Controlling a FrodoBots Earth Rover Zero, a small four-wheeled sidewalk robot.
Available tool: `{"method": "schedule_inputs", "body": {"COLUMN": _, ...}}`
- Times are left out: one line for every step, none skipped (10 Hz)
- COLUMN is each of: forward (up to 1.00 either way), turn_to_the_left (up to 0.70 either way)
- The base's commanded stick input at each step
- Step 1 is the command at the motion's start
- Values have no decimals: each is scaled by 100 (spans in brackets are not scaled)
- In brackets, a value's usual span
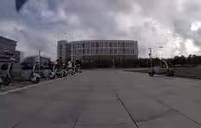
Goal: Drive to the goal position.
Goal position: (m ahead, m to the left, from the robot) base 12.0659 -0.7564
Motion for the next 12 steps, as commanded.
{"method": "schedule_inputs", "body": {"forward": 70, "turn_to_the_left": 0}}
{"method": "schedule_inputs", "body": {"forward": 70, "turn_to_the_left": 0}}
{"method": "schedule_inputs", "body": {"forward": 70, "turn_to_the_left": -3}}
{"method": "schedule_inputs", "body": {"forward": 70, "turn_to_the_left": -7}}
{"method": "schedule_inputs", "body": {"forward": 70, "turn_to_the_left": -19}}
{"method": "schedule_inputs", "body": {"forward": 70, "turn_to_the_left": -35}}
{"method": "schedule_inputs", "body": {"forward": 70, "turn_to_the_left": -35}}
{"method": "schedule_inputs", "body": {"forward": 70, "turn_to_the_left": -35}}
{"method": "schedule_inputs", "body": {"forward": 70, "turn_to_the_left": -35}}
{"method": "schedule_inputs", "body": {"forward": 70, "turn_to_the_left": -35}}
{"method": "schedule_inputs", "body": {"forward": 70, "turn_to_the_left": -16}}
{"method": "schedule_inputs", "body": {"forward": 70, "turn_to_the_left": 0}}
